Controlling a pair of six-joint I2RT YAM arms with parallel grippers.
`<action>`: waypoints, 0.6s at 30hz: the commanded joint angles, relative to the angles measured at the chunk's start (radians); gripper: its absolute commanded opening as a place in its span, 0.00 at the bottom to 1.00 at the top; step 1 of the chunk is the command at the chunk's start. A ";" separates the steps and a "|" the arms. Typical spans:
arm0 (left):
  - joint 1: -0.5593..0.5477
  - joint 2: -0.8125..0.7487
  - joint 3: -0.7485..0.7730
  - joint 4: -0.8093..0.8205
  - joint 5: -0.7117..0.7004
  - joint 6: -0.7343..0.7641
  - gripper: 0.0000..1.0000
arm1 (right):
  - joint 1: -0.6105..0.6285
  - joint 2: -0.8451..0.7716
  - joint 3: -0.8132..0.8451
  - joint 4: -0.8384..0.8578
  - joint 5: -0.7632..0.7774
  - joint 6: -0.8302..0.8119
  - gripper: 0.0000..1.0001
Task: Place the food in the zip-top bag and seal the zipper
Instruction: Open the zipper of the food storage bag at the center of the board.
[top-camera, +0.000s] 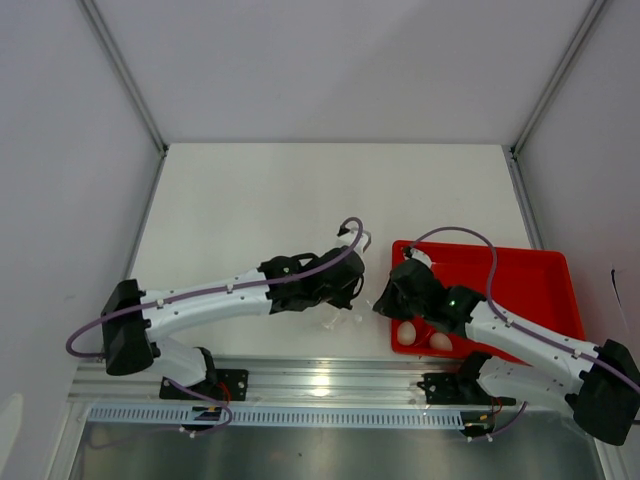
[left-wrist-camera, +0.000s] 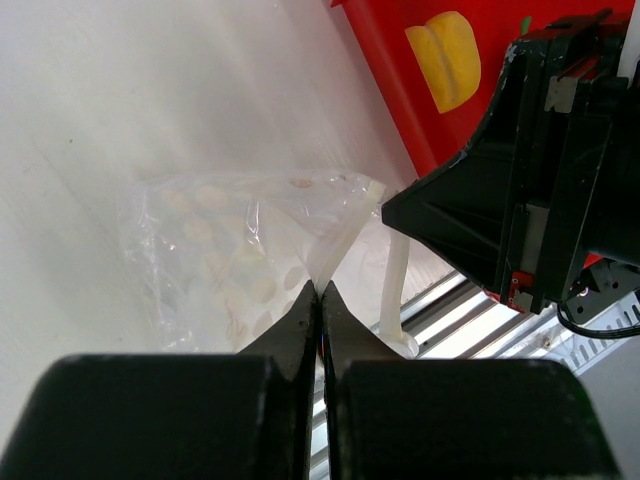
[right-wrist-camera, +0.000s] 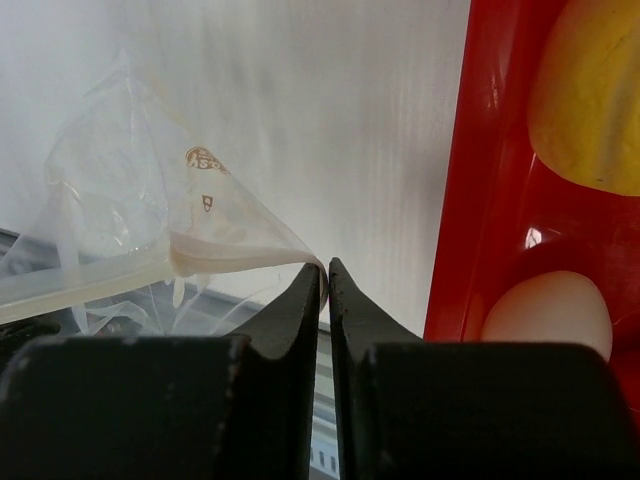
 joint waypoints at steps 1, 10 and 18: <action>0.009 0.010 -0.002 0.046 0.017 0.020 0.01 | -0.008 -0.002 0.012 -0.049 0.033 -0.045 0.10; 0.016 0.027 -0.002 0.053 0.027 0.017 0.00 | -0.017 -0.047 0.073 -0.124 0.030 -0.055 0.34; 0.022 0.043 0.010 0.059 0.014 0.027 0.01 | -0.018 -0.145 0.122 -0.217 0.031 -0.039 0.52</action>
